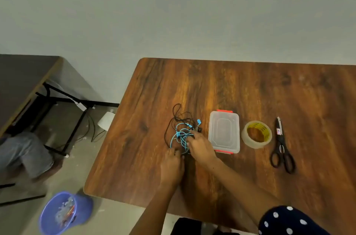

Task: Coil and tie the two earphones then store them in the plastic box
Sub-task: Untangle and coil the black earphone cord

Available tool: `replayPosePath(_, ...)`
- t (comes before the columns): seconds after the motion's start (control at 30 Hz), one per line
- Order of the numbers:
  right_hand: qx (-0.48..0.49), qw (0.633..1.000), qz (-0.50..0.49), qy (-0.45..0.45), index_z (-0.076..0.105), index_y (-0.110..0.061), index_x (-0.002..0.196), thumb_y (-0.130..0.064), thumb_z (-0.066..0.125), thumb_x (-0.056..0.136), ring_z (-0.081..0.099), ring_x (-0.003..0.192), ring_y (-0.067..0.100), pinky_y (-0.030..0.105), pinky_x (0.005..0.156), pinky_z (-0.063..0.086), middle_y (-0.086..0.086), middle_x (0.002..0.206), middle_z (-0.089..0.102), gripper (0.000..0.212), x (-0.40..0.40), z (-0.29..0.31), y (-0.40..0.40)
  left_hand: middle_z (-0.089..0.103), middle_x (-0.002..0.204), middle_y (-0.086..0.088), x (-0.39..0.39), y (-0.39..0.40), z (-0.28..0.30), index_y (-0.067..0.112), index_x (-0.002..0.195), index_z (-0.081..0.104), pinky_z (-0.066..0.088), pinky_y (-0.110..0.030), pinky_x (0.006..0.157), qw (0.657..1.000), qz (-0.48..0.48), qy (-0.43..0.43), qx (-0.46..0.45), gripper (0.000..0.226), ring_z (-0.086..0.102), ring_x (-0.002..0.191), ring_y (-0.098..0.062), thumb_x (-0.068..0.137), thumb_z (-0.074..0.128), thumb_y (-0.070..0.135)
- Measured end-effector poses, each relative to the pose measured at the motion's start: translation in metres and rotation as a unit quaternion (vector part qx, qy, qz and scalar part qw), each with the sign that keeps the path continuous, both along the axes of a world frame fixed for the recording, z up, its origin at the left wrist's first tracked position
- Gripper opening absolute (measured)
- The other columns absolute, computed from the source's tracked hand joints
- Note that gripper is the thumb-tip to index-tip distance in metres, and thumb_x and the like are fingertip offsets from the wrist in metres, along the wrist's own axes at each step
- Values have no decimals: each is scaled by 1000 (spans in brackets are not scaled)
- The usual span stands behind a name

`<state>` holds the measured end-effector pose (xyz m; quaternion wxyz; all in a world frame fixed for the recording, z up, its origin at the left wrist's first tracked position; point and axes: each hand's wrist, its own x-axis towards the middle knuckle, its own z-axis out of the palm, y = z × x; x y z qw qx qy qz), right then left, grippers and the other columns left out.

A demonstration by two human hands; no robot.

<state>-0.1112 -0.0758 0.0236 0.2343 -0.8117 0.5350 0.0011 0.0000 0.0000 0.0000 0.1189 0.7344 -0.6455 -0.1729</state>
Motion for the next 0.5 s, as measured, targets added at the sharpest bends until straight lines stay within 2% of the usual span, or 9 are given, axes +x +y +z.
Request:
replayPosePath(0.13,43,997,-61,-10,56,-12,120,-13,52,95,59,108,24,31,94,49,9,126,57,25,8,-3,-11,53,119,-5,19,-16,-5,10,112,59,44,-25,75,999,29,24,14,25,50,107,-19,95,49,26)
replayPosePath(0.23,35,989,-124,-76,59,-15,102,-14,55,92,63,92,17,27,81,54,6,105,66,11,4,-1,-15,51,119,-5,29,-31,-13,11,113,57,41,-23,77,998,49,49,13,26,48,108,-18,95,51,29)
replayPosePath(0.3,12,980,-162,-115,56,-17,98,-15,57,92,64,84,13,23,74,54,3,95,68,7,-2,1,-18,52,121,-4,32,-40,-15,13,116,56,41,-24,83,996,45,80,0,26,48,110,-18,94,52,26)
replayPosePath(0.5,23,951,-210,-224,66,-16,108,-11,66,86,66,94,8,23,85,54,-3,101,72,22,-20,7,-27,58,119,-3,37,-71,-16,13,123,54,44,-28,86,994,41,105,-1,31,51,109,-18,92,54,19)
